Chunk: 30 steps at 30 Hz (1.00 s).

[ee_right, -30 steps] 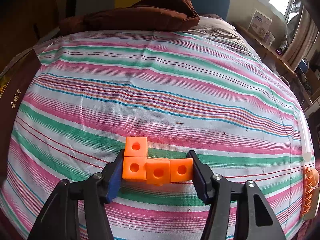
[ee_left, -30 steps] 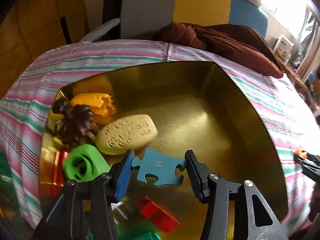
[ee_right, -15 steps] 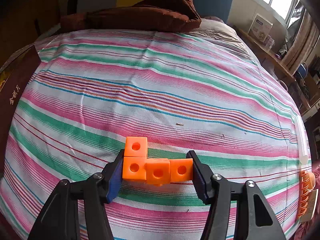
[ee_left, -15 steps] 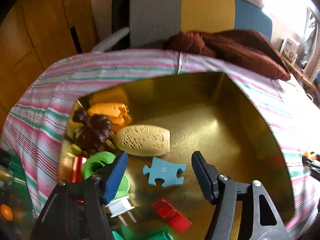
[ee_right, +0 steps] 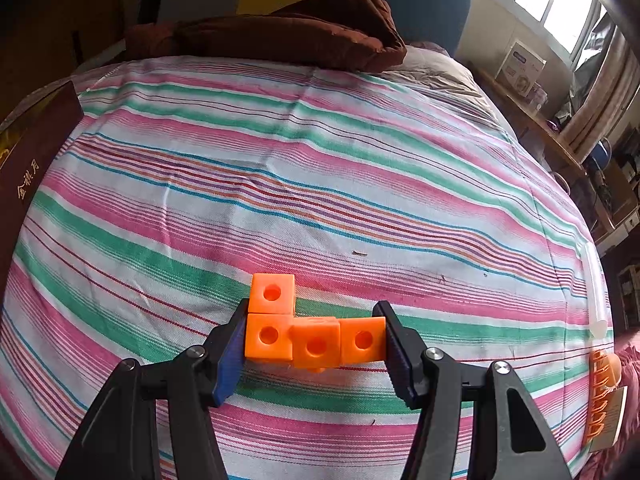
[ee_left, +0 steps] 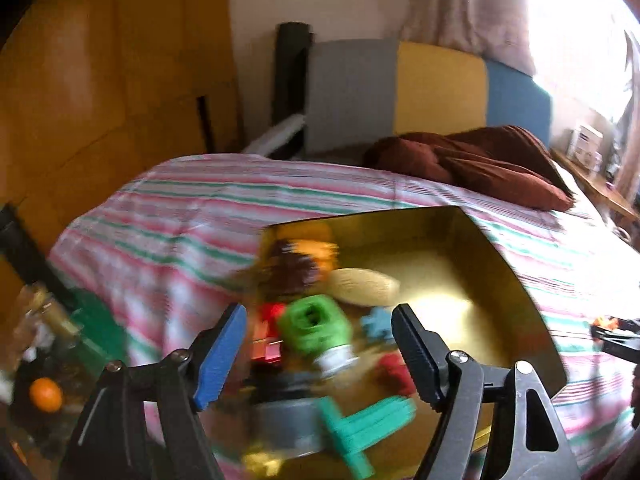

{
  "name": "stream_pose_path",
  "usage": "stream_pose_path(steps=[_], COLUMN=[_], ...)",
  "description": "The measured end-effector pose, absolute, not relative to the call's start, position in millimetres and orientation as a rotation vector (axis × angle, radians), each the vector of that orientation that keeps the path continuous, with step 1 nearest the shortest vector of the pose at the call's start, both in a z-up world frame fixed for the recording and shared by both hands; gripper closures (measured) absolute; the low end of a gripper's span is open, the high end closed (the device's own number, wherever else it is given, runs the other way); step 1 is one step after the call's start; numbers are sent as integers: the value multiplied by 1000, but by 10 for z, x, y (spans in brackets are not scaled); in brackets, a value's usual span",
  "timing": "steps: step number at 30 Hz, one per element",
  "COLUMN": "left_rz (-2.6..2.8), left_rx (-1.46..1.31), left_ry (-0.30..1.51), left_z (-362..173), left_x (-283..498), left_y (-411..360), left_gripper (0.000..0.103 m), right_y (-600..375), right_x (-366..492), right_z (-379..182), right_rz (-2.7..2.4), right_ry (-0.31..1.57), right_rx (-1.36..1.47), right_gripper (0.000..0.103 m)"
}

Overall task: Organize rigid objects
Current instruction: 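Lower the teal puzzle piece into the gold tray and open the left gripper, then carry the orange cube block into the gold tray and open the right gripper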

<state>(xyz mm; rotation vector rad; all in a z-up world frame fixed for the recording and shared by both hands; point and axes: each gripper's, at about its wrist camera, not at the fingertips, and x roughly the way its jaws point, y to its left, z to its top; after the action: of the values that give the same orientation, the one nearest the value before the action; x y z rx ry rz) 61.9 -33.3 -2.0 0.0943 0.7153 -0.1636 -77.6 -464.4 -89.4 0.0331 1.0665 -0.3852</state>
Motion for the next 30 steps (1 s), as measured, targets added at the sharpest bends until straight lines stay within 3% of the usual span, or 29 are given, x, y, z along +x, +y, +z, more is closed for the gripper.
stream_pose_path(steps=[7,15,23,30], left_rz=[-49,-79,-119,-126], left_rx=[35,49,50,37], left_ry=[763,747,731,731], left_z=[-190,-239,-179,-169], left_x=[518,349,287,251], left_y=[189,164,71,82], left_gripper=[27,26,24,24], right_y=[-4632,-4447,-3370,-2518], right_x=[-784,-670,-363,-102], right_z=[-894,-632,-30,94], right_rz=[-402,-374,-118,60], right_ry=[1061,1065,936,927], right_rx=[40,109,39,-17], right_gripper=[43,43,43,43])
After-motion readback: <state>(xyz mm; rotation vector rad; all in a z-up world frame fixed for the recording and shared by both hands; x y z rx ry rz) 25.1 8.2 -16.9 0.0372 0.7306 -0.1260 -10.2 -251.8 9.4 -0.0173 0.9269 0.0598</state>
